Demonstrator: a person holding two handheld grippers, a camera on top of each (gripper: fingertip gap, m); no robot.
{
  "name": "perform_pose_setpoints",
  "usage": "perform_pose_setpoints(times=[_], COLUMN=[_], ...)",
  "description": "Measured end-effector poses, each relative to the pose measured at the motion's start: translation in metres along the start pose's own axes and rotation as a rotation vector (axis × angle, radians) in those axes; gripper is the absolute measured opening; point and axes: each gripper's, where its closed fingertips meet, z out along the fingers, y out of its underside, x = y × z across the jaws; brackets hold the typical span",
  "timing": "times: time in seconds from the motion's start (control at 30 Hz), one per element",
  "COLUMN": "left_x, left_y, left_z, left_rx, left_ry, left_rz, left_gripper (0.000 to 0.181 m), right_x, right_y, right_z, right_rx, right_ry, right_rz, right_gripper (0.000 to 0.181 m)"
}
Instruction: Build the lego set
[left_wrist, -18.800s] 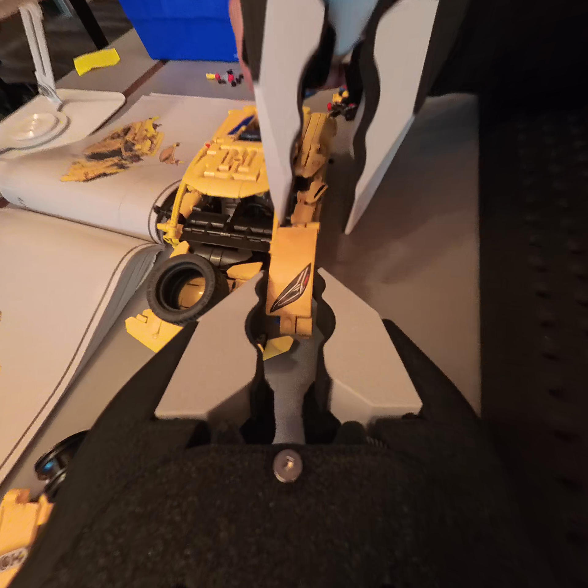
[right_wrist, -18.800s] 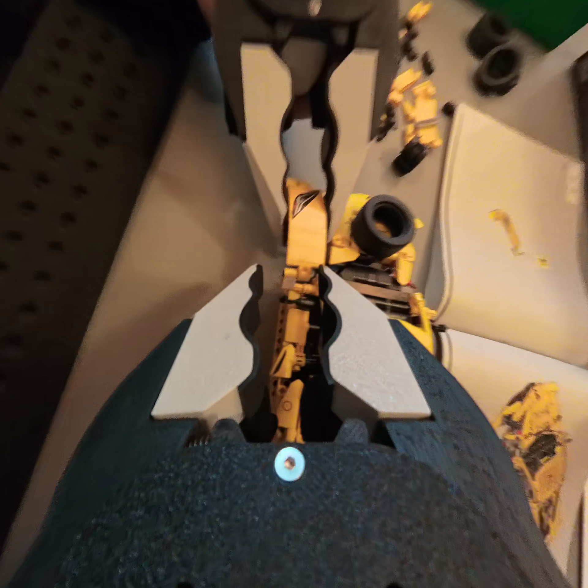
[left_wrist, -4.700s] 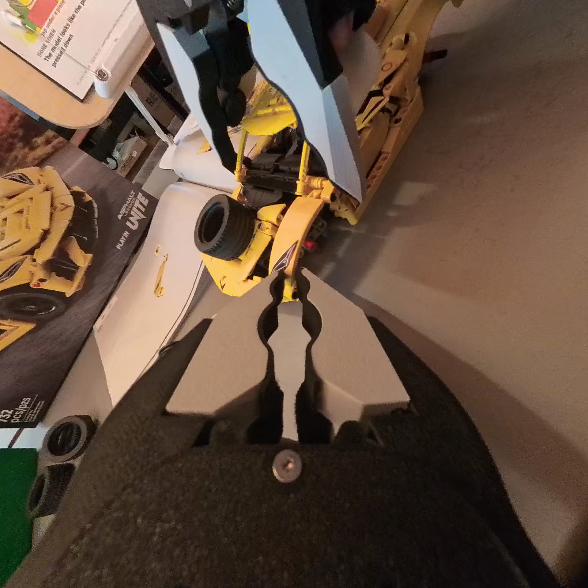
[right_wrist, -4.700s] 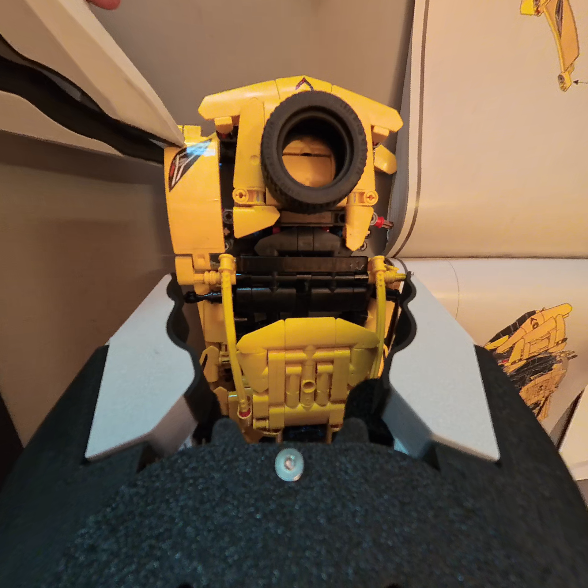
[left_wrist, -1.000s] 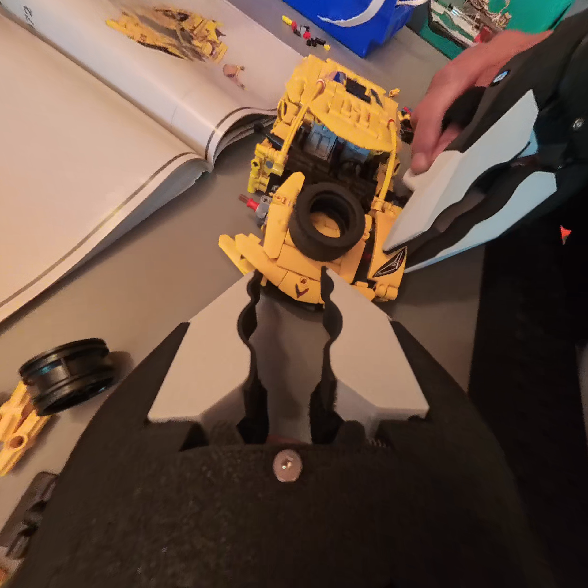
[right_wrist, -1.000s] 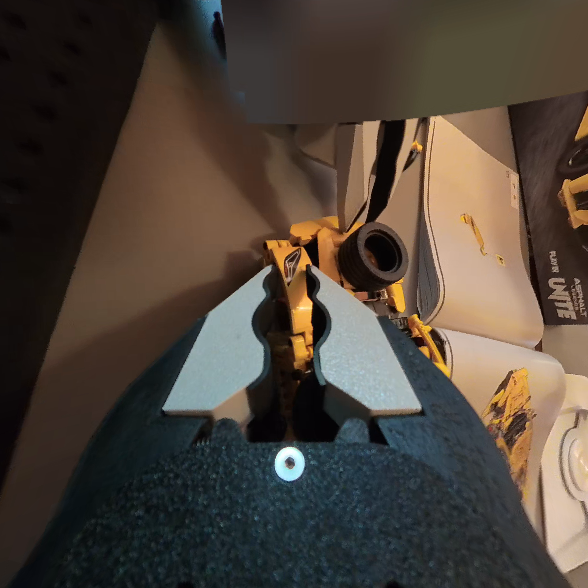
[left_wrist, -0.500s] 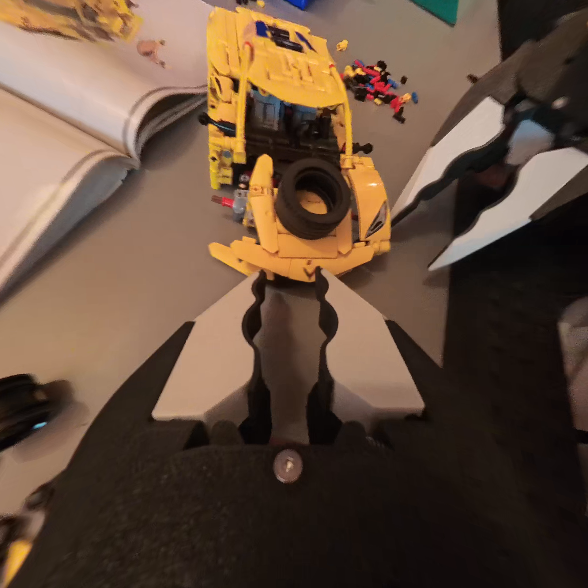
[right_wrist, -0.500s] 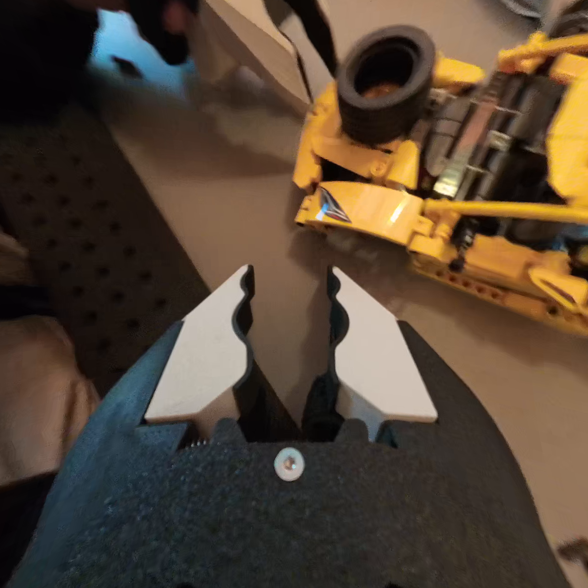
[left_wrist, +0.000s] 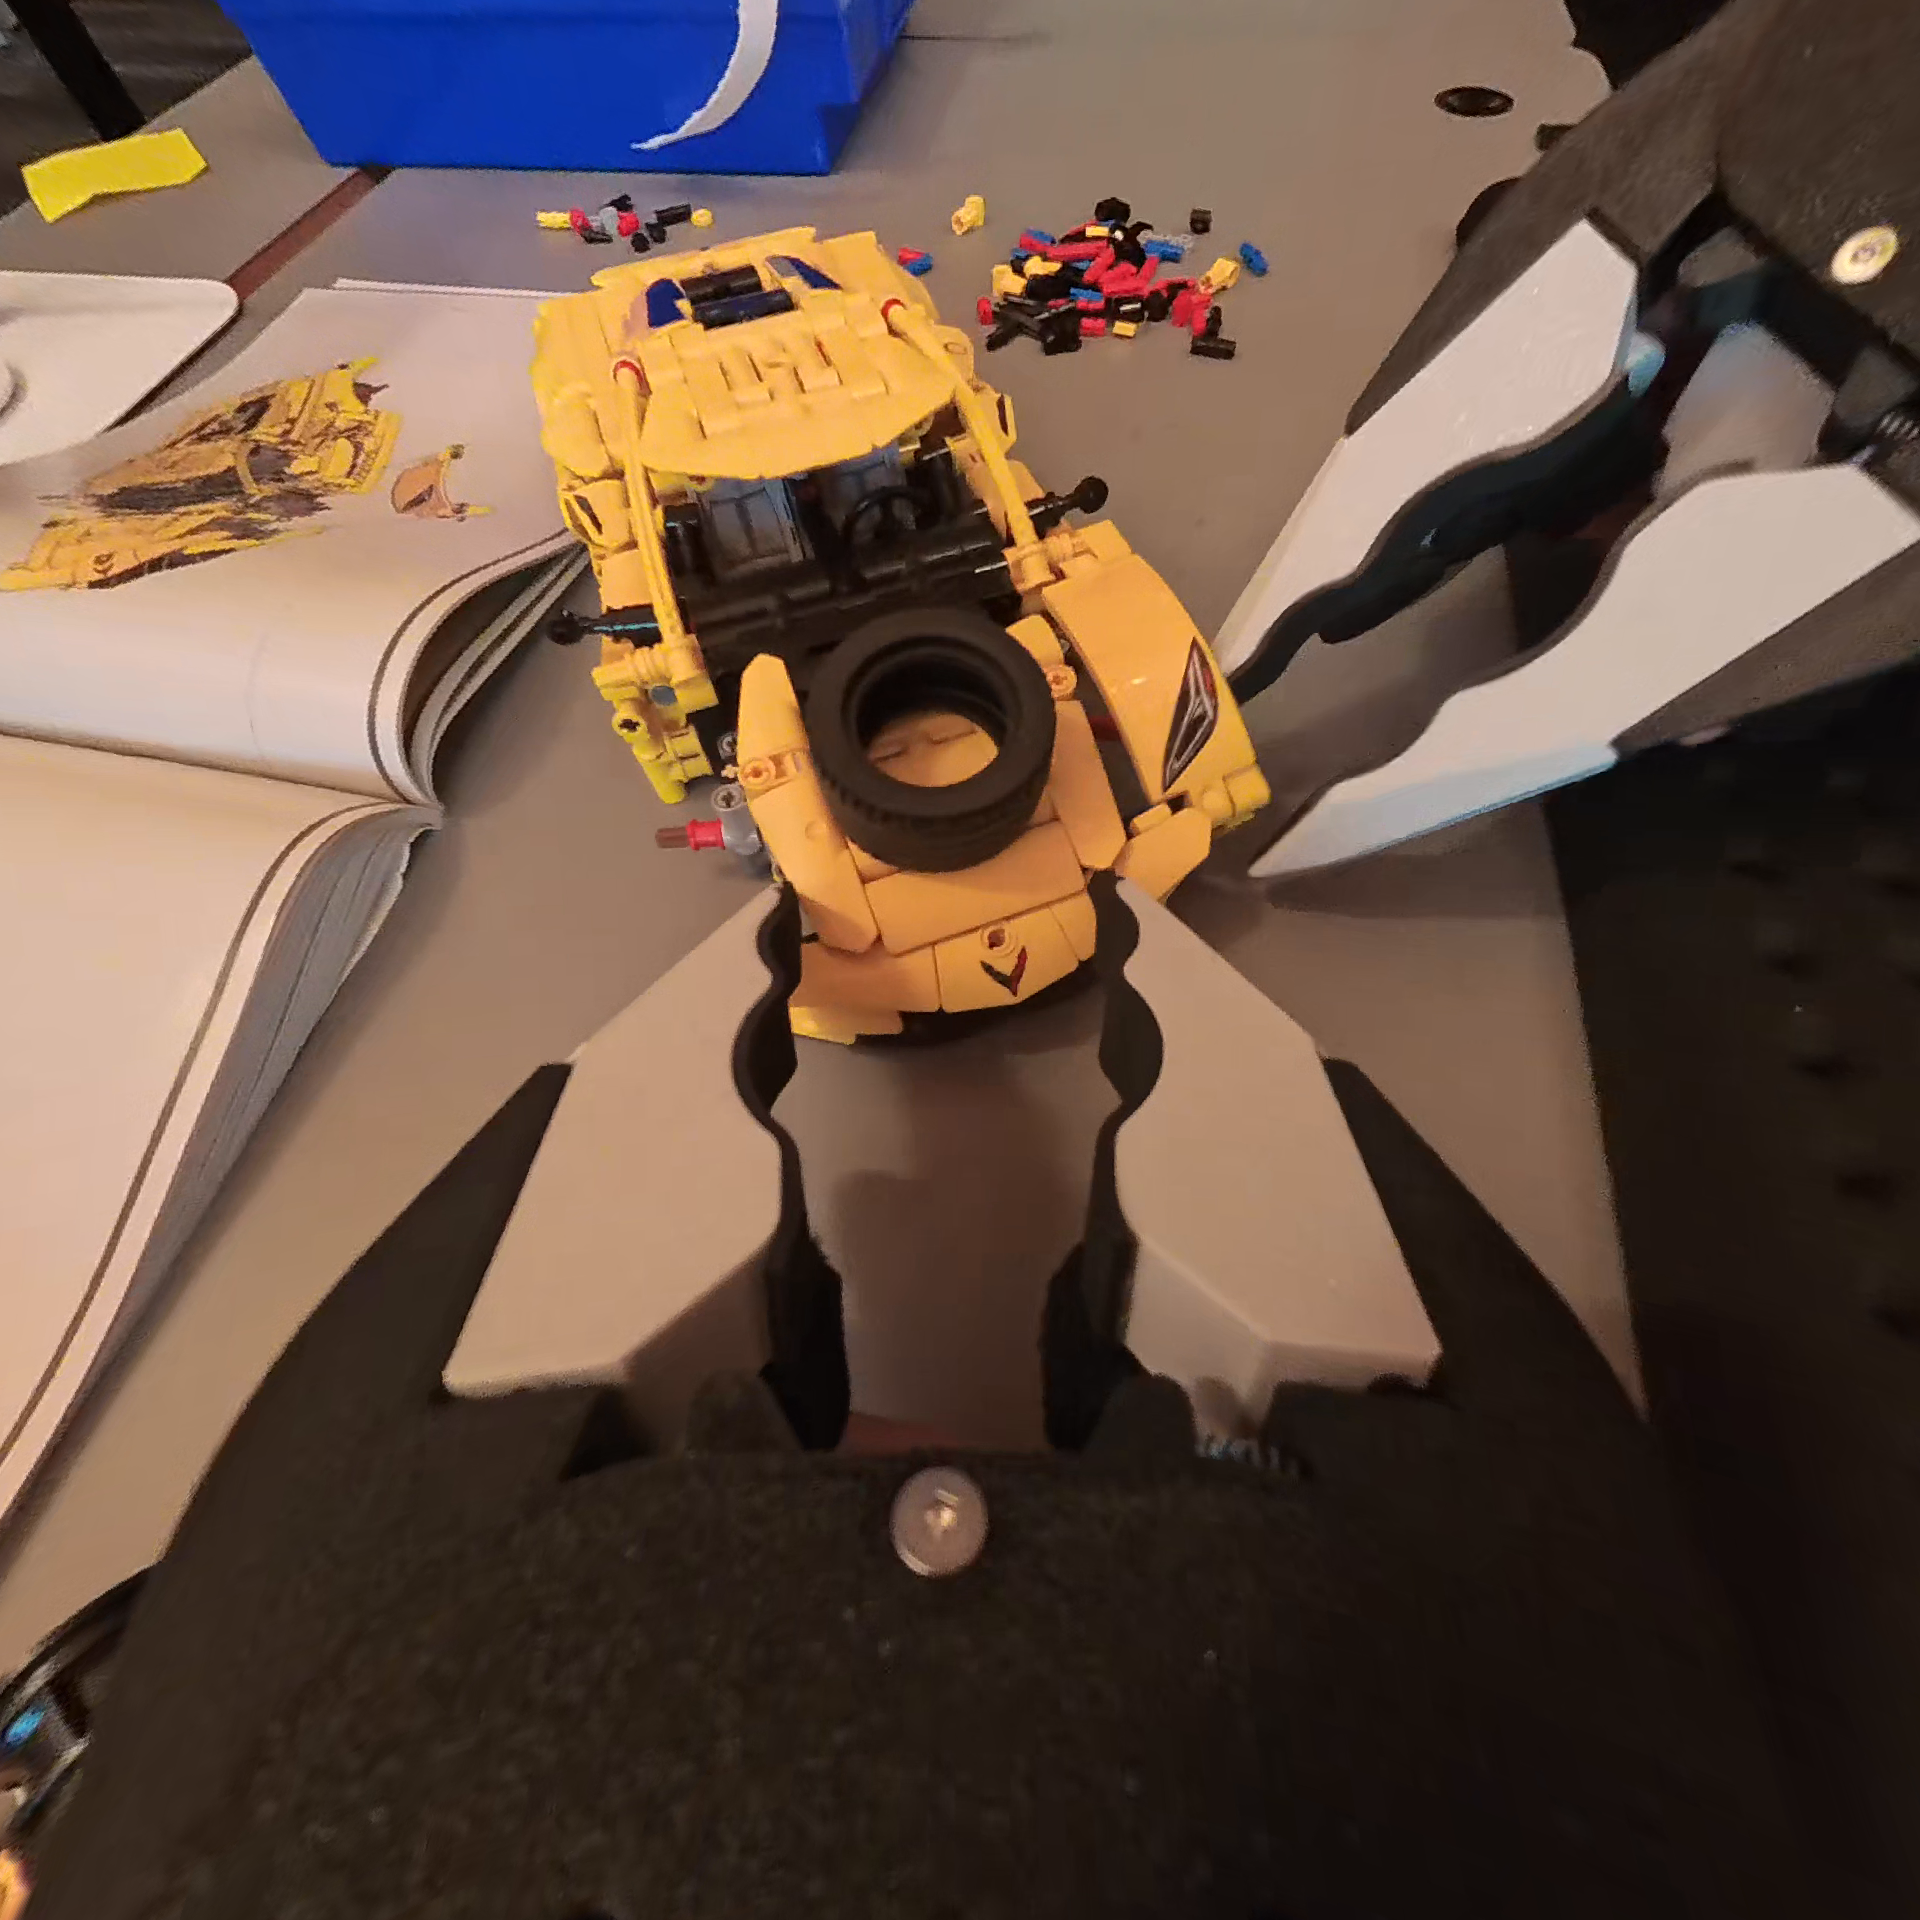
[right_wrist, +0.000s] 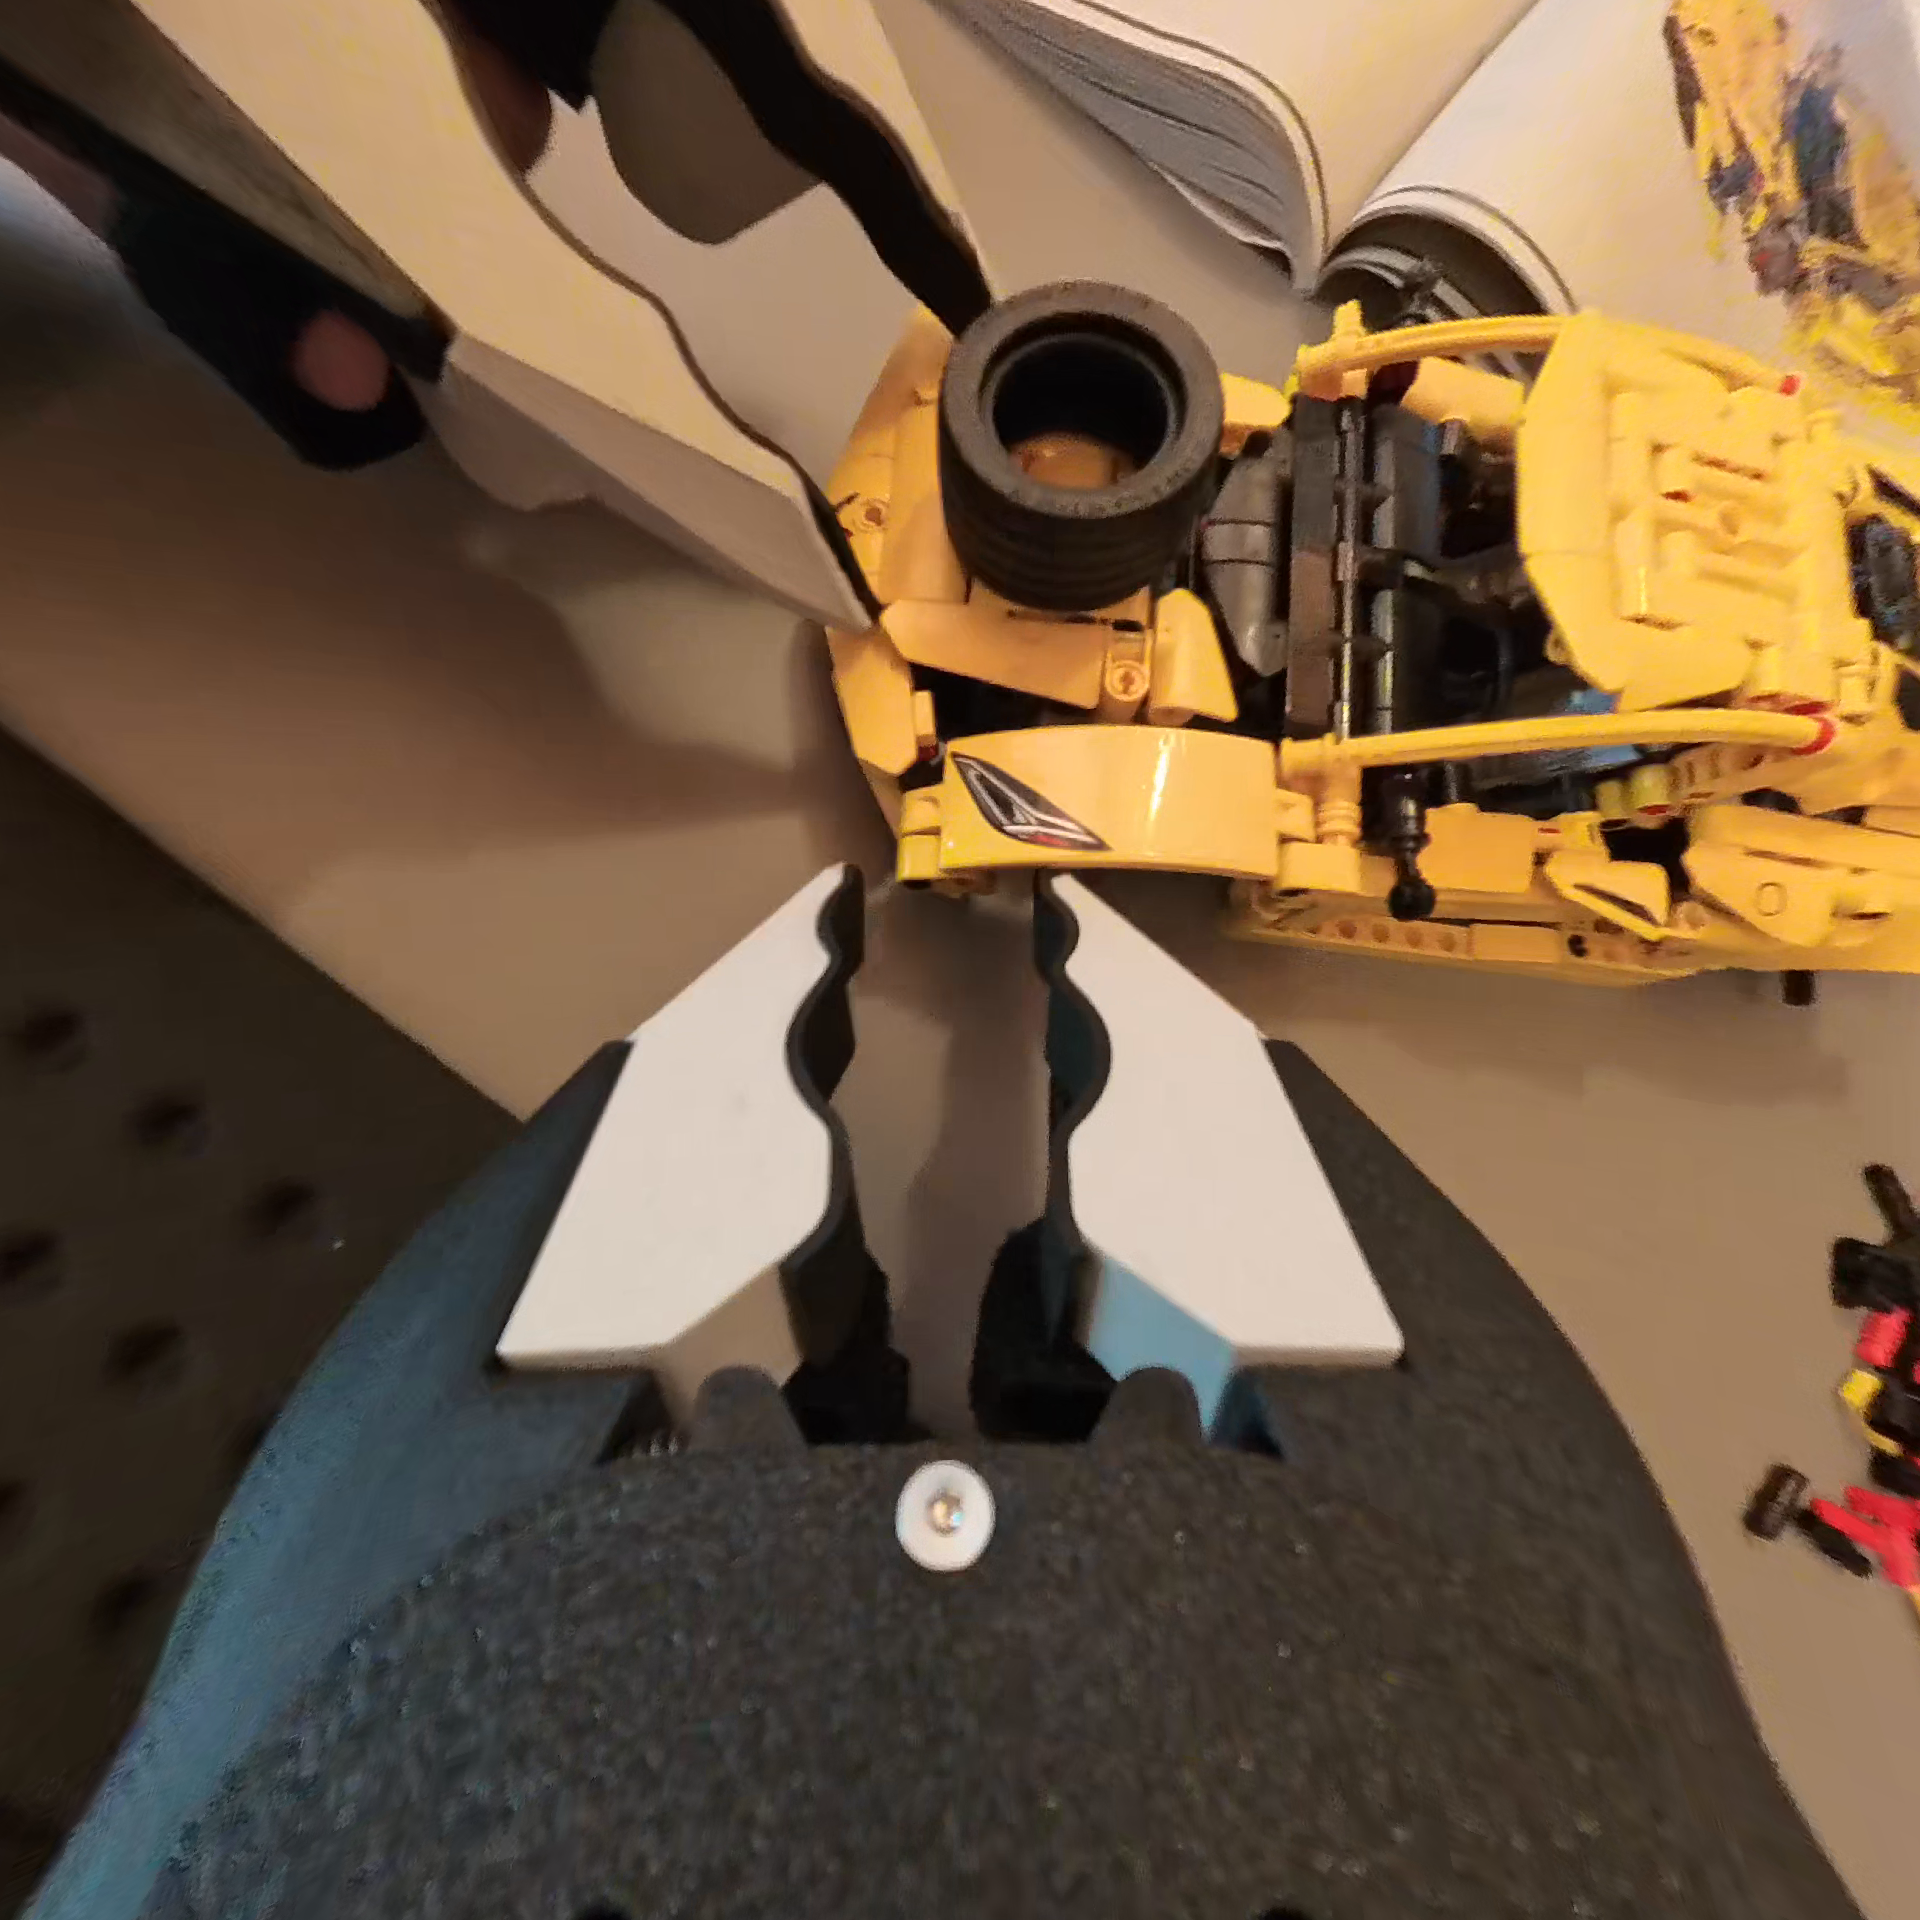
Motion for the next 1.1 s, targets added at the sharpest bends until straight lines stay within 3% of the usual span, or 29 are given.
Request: perform_pose_setpoints(times=[0.17, 0.33, 0.47, 0.7, 0.9, 1.1], left_x=[0.0012, 0.0014, 0.0015, 0.0009, 0.0005, -0.0004], left_y=[-0.0005, -0.0007, -0.0008, -0.0008, -0.0003, -0.0003], left_z=[0.0007, 0.0008, 0.0008, 0.0009, 0.0014, 0.0025], left_rx=[0.000, 0.001, 0.001, -0.001, -0.006, -0.009], left_ry=[-0.002, -0.011, -0.009, -0.011, -0.018, -0.035], left_rz=[0.008, 0.020, 0.018, 0.007, 0.006, -0.008], left_gripper=[0.057, 0.056, 0.056, 0.056, 0.056, 0.058], right_x=[0.0015, -0.0037, -0.0076, -0.0066, -0.0009, 0.0000], right_y=[0.0037, -0.0021, 0.0033, 0.0009, 0.0020, 0.0006], right_z=[0.0061, -0.0009, 0.0015, 0.0043, 0.0063, 0.0081], right_rx=[-0.041, 0.019, -0.018, -0.021, -0.039, -0.034], right_ry=[0.025, -0.126, -0.246, -0.181, -0.037, -0.052], right_rz=[-0.016, 0.140, 0.246, 0.192, 0.144, 0.188], right_gripper=[0.017, 0.016, 0.016, 0.015, 0.015, 0.015])
